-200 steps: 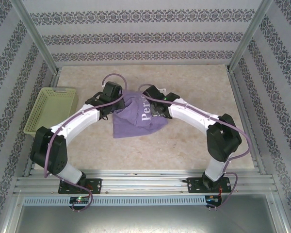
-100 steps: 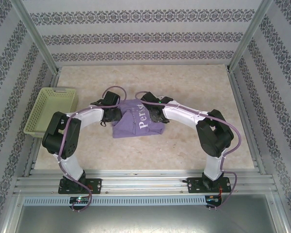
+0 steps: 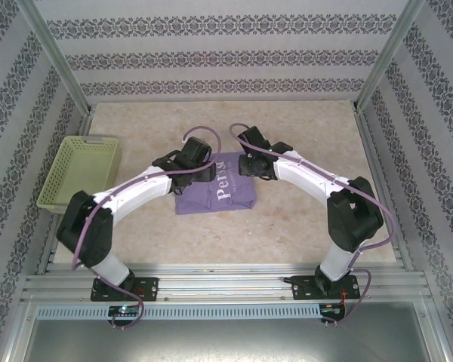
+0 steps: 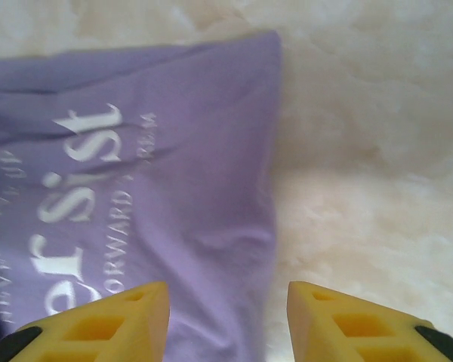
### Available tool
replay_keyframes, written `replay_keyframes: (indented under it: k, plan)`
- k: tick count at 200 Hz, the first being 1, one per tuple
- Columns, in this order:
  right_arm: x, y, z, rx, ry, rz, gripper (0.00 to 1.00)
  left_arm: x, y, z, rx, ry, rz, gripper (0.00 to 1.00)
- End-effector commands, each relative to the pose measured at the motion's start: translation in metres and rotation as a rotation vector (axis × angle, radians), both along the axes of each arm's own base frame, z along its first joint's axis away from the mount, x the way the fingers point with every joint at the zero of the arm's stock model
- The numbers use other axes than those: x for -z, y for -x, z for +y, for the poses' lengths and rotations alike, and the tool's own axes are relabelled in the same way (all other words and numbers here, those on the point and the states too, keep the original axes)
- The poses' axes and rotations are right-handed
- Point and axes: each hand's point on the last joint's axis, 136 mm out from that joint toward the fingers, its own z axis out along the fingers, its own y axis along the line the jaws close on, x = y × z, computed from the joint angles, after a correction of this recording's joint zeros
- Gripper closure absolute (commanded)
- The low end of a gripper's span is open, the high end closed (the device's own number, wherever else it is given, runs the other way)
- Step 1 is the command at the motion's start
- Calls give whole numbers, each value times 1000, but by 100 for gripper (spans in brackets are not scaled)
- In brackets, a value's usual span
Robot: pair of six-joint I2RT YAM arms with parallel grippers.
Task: Fold the inside-out t-shirt
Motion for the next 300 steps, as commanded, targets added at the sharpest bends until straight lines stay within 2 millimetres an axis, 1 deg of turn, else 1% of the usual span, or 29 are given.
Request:
replay_keyframes:
  k: [1, 14, 22, 38, 49, 61, 85, 90, 91, 93, 95, 96, 114, 128, 141, 149, 162, 172, 182, 193, 199, 205, 217, 227, 236, 249, 267, 284, 300]
  plan:
    - [-2, -17, 38, -66, -205, 9, 55, 15, -14, -21, 0, 85, 18, 40]
    - [9, -26, 45, -64, -246, 36, 55, 27, -18, -19, -31, 86, 42, 43]
    - [19, -31, 46, -54, -249, 60, 55, 34, -17, -13, -54, 72, 56, 46]
    - [42, -40, 42, -32, -216, 104, 55, 45, -8, 3, -100, 40, 75, 56]
    - [58, -44, 35, -16, -178, 128, 56, 52, 3, 17, -129, 25, 84, 64]
    - [74, -48, 24, 7, -128, 150, 56, 59, 19, 33, -163, 15, 96, 69]
    - [97, -48, 1, 51, -47, 183, 57, 61, 56, 60, -212, 33, 79, 79]
    - [99, -47, -2, 57, -40, 187, 57, 63, 67, 69, -228, 28, 81, 80]
    - [100, -47, -2, 57, -39, 188, 57, 61, 66, 69, -230, 33, 75, 81]
    - [101, -46, -3, 59, -37, 191, 57, 64, 72, 72, -234, 28, 82, 81]
    - [102, -45, -4, 58, -36, 192, 57, 61, 73, 75, -241, 32, 71, 82]
    - [102, -45, -4, 58, -36, 193, 57, 64, 77, 77, -243, 25, 77, 82]
    - [101, -41, -3, 50, -49, 183, 57, 57, 102, 105, -296, 3, 43, 83]
    - [92, -40, 0, 42, -69, 159, 57, 39, 113, 122, -319, -15, -26, 81]
    - [78, -40, 6, 23, -89, 127, 56, 15, 115, 133, -339, -21, -99, 77]
    - [68, -41, 9, 10, -93, 104, 56, -2, 112, 131, -326, -4, -139, 77]
    - [48, -44, 12, -1, -76, 57, 54, -25, 102, 119, -291, 44, -171, 75]
    - [34, -47, 14, -14, -63, 20, 53, -33, 91, 103, -260, 83, -164, 74]
    - [23, -52, 17, -26, -63, -7, 52, -36, 80, 83, -222, 130, -150, 72]
    - [21, -56, 21, -38, -72, -8, 51, -31, 66, 62, -192, 185, -123, 70]
    - [21, -59, 24, -46, -80, -6, 52, -24, 60, 51, -180, 208, -95, 69]
    - [25, -61, 26, -52, -85, 3, 52, -19, 55, 43, -173, 223, -72, 69]
    - [33, -67, 30, -57, -92, 25, 51, -5, 47, 30, -165, 247, -33, 69]
    - [42, -72, 30, -52, -93, 50, 52, 11, 45, 26, -173, 251, -3, 69]
    - [51, -76, 28, -45, -93, 69, 52, 25, 47, 27, -180, 248, 21, 69]
    - [64, -83, 19, -15, -76, 97, 52, 44, 55, 32, -192, 220, 53, 69]
    - [80, -88, 5, 25, -52, 134, 52, 69, 70, 51, -223, 159, 96, 68]
    - [97, -84, -10, 53, 3, 180, 52, 87, 84, 74, -259, 118, 123, 68]
    - [108, -73, -24, 76, 44, 211, 52, 93, 89, 92, -291, 103, 117, 68]
